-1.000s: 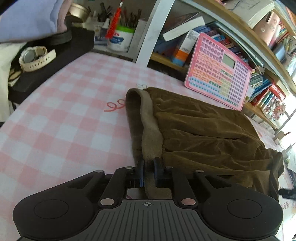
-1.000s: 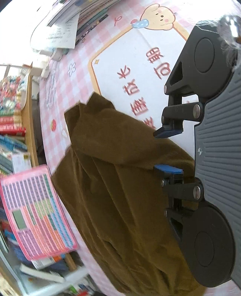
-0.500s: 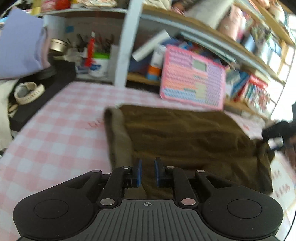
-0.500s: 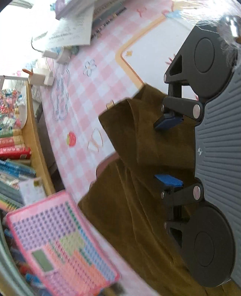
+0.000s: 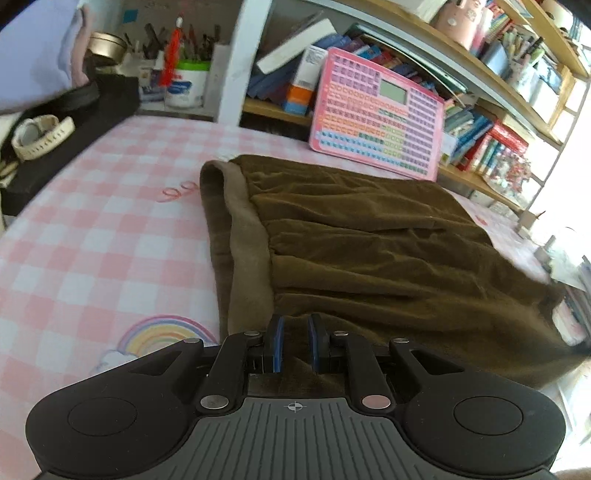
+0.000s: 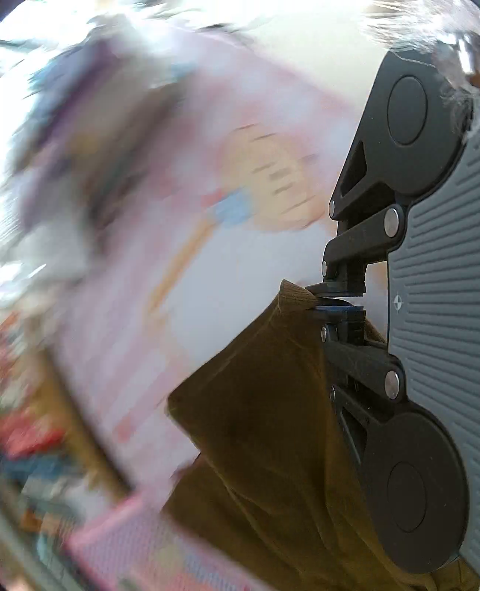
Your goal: Fold clothes
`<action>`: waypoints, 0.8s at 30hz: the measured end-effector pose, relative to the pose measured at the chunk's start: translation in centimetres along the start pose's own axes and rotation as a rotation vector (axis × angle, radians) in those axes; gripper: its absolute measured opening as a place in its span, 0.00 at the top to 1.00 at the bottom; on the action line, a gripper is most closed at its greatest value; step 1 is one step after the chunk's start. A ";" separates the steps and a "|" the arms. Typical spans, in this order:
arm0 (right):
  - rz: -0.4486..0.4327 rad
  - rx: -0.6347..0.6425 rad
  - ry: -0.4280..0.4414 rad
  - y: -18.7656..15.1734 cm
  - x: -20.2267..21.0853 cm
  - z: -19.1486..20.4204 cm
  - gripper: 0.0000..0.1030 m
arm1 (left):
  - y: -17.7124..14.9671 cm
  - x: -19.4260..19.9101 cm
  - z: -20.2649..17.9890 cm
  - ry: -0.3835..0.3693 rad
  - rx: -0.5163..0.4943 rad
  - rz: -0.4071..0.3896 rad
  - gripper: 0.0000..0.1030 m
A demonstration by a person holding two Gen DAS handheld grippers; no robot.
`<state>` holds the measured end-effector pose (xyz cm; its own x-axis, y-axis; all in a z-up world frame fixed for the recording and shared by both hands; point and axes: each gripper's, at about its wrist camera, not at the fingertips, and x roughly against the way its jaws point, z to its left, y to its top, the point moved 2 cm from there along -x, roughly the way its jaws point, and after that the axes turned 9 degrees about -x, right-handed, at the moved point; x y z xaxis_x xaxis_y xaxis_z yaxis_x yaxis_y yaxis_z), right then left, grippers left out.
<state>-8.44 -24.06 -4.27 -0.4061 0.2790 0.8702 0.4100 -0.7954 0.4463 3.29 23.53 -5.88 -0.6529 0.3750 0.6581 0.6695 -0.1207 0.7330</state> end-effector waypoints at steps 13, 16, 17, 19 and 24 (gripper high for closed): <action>-0.022 0.016 -0.038 -1.1 0.6 -2.3 0.91 | 0.1 -0.1 0.0 -0.025 -0.020 0.027 0.84; -0.076 0.034 -0.087 -1.4 0.8 -2.8 0.71 | 0.2 0.2 0.3 -0.031 -0.022 0.031 0.84; -0.100 0.051 -0.107 -1.2 1.1 -2.8 0.70 | 0.2 0.3 0.4 -0.032 -0.020 0.031 0.84; -0.150 0.058 -0.143 -0.6 1.9 -2.7 0.70 | 0.3 0.5 0.6 -0.034 -0.014 0.031 0.84; -0.220 0.156 -0.028 -0.7 4.0 0.6 0.70 | 0.3 2.1 0.9 -0.036 0.022 0.022 0.77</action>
<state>-9.80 -22.08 -0.98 -0.4779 0.4522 0.7531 0.4362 -0.6219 0.6503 2.50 25.11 -4.43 -0.6255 0.4051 0.6669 0.6910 -0.1092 0.7145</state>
